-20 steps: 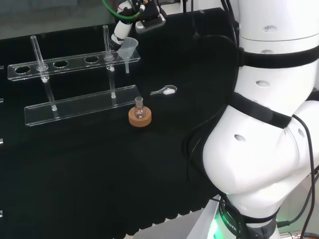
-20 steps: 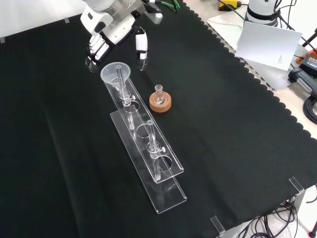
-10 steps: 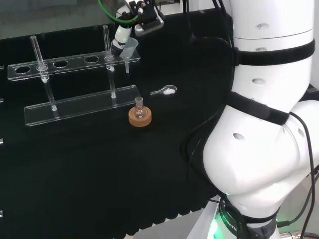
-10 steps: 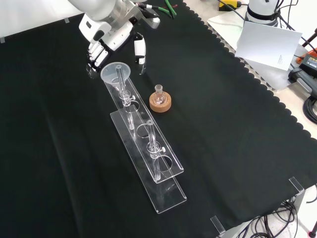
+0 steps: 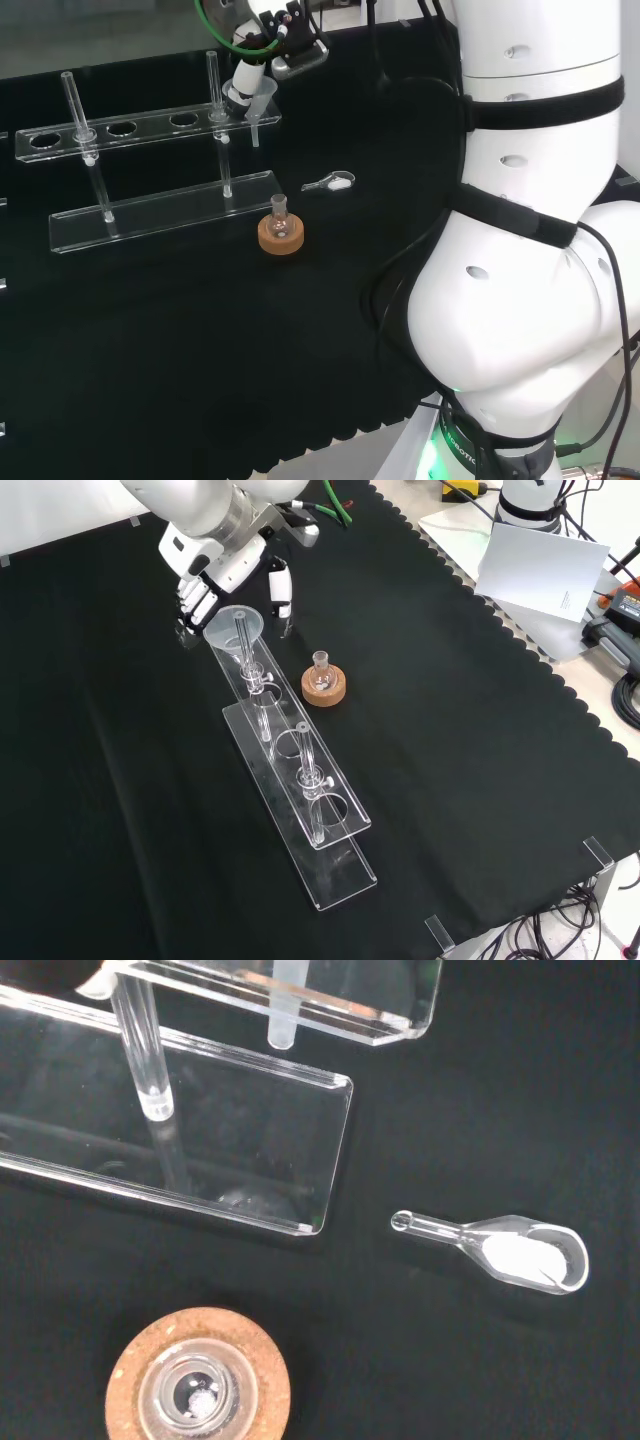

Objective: Pick up the funnel from the transparent funnel stand.

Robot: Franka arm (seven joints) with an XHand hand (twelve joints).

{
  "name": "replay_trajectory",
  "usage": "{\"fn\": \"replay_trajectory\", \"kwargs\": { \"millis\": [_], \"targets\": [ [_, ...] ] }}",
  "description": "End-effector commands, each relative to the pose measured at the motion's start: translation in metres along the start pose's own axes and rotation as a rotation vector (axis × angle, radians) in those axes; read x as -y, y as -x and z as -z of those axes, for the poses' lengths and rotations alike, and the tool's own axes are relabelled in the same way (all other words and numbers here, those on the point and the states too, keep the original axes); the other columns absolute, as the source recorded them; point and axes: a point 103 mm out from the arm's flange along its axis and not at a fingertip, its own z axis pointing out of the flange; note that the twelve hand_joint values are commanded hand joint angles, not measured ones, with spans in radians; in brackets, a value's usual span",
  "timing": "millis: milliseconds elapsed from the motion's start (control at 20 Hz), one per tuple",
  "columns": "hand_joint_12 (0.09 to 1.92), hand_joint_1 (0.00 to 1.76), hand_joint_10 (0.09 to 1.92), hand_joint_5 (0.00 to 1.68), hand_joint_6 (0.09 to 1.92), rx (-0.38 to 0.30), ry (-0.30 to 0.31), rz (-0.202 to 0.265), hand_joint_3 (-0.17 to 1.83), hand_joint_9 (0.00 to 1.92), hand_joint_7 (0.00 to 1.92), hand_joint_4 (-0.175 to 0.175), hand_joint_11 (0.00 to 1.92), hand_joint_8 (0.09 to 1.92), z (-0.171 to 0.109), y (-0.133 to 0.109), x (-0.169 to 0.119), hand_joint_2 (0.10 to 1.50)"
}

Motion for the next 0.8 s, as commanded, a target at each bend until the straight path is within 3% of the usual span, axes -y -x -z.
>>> {"fn": "replay_trajectory", "kwargs": {
  "millis": [50,800],
  "targets": [
    [1.51,0.66,0.81,0.19,0.09,0.021,0.011,0.005,0.2,0.29,0.0,-0.019,0.3,0.66,0.0011,-0.0018,-0.006,0.75],
    [1.49,0.68,0.69,0.29,0.09,0.043,-0.016,-0.02,0.33,0.38,0.09,-0.01,0.27,0.66,-0.0046,0.0065,-0.0139,0.72]
  ]
}}
